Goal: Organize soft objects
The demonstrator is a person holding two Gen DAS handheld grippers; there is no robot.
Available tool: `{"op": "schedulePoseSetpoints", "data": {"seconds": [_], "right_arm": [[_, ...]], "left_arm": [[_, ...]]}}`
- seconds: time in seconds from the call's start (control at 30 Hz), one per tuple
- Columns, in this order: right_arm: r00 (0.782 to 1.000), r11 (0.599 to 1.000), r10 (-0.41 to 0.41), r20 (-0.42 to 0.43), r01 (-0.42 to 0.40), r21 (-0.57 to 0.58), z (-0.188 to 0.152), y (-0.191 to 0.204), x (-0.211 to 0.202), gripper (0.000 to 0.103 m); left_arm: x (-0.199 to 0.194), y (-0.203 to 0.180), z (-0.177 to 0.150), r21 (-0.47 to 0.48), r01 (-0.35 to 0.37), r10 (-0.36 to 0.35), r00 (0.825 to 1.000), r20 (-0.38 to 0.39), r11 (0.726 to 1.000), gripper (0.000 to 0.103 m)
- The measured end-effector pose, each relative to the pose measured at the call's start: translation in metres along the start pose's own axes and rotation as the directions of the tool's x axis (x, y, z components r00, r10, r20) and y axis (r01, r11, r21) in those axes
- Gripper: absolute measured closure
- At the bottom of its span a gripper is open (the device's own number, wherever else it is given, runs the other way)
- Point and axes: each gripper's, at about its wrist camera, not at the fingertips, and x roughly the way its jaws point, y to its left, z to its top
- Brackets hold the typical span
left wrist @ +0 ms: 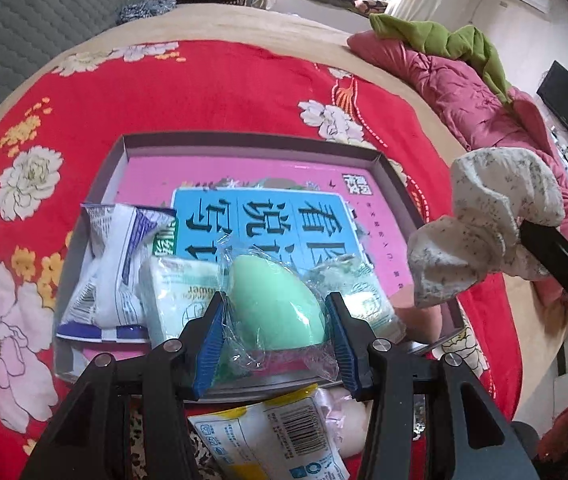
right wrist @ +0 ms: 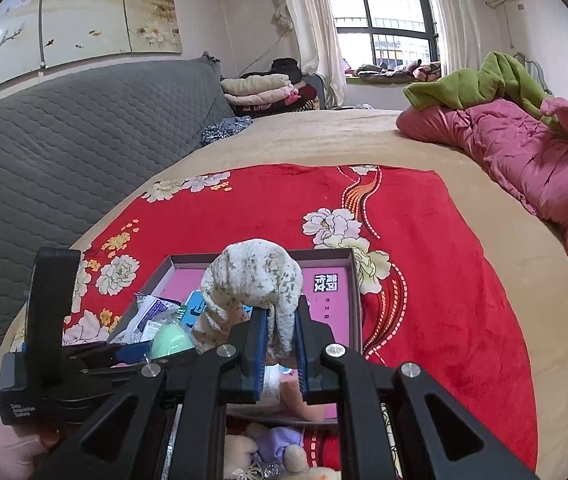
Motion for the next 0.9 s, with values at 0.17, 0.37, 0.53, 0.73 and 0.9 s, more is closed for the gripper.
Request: {"op": "schedulePoseSetpoints", "data": {"seconds": [0.17,0.37,0.53,0.73,0.9], "right_arm": [[1.000,1.000,0.002,-0.010,-0.002,0.002,-0.001,0.001,0.003,0.090],[0.999,0.999,0.024,-0.025,-0.024,0.026,-0.002,0.004,0.009,0.090],[0.998,0.999,0.041,-0.052,-0.040,0.017,-0.007,0.011,0.015,0.090],[0.994,0.999,0.038,-0.103,-0.035,0.025,-0.012,0.011,0.027,0.090],[0.988,0.999,0.048,-0.145,-0.044,0.032,-0.017,0.013,0.038,0.090]], "left_arm": [[0.009,0.001,-0.003,0.022,0.010,-0.009,1.000,-0.028,1.000,0.052],[0.015,-0.003,-0.004,0.074,0.015,-0.010,0.998,-0.062,0.997,0.052],[0.015,-0.005,-0.005,0.147,0.002,0.009,0.997,-0.070,0.989,0.052],[0.016,-0.001,-0.007,0.190,-0.028,0.042,0.996,-0.073,0.981,0.052],[0.013,0.007,-0.006,0.175,-0.015,0.030,0.996,-0.080,0.984,0.052]]}}
